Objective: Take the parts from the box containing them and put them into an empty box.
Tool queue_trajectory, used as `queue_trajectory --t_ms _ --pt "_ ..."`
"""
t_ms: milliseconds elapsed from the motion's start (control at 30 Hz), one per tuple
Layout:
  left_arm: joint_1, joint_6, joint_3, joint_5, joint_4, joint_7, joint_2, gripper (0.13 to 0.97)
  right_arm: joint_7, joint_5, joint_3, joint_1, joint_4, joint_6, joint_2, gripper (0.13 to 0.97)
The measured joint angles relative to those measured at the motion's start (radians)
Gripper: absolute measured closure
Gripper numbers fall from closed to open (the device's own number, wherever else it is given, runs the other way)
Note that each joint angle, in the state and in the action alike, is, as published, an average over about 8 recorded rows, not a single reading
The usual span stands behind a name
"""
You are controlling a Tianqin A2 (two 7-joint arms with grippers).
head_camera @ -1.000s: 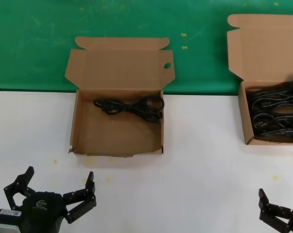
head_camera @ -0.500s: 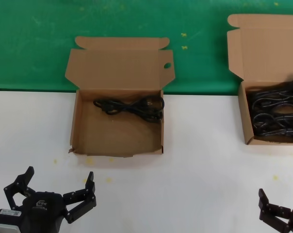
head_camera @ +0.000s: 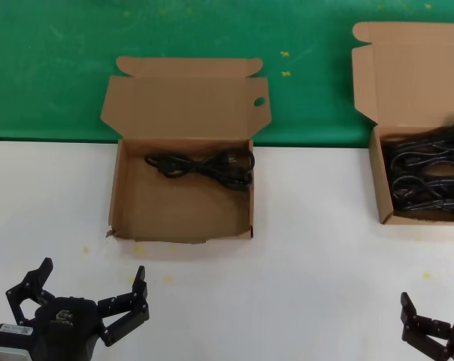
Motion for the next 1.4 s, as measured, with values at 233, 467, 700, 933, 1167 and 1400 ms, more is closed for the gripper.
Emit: queue_trajectory --t_ms 233,467,700,933,1167,1400 --pt "0.000 0.000 0.000 0.000 0.000 0.000 0.000 0.132 0.000 0.000 0.000 0.000 0.000 0.000 0.000 0.129" --pt "0.000 0.000 0.000 0.000 0.000 0.000 0.000 0.132 0.000 0.000 0.000 0.000 0.000 0.000 0.000 0.129" --pt "0.000 0.000 0.000 0.000 0.000 0.000 0.000 0.132 0.000 0.000 0.000 0.000 0.000 0.000 0.000 0.129" --pt "0.000 0.000 0.000 0.000 0.000 0.000 0.000 0.132 0.000 0.000 0.000 0.000 0.000 0.000 0.000 0.129" --pt "0.000 0.000 0.000 0.000 0.000 0.000 0.000 0.132 0.000 0.000 0.000 0.000 0.000 0.000 0.000 0.129" --pt "0.000 0.000 0.000 0.000 0.000 0.000 0.000 0.132 0.000 0.000 0.000 0.000 0.000 0.000 0.000 0.129"
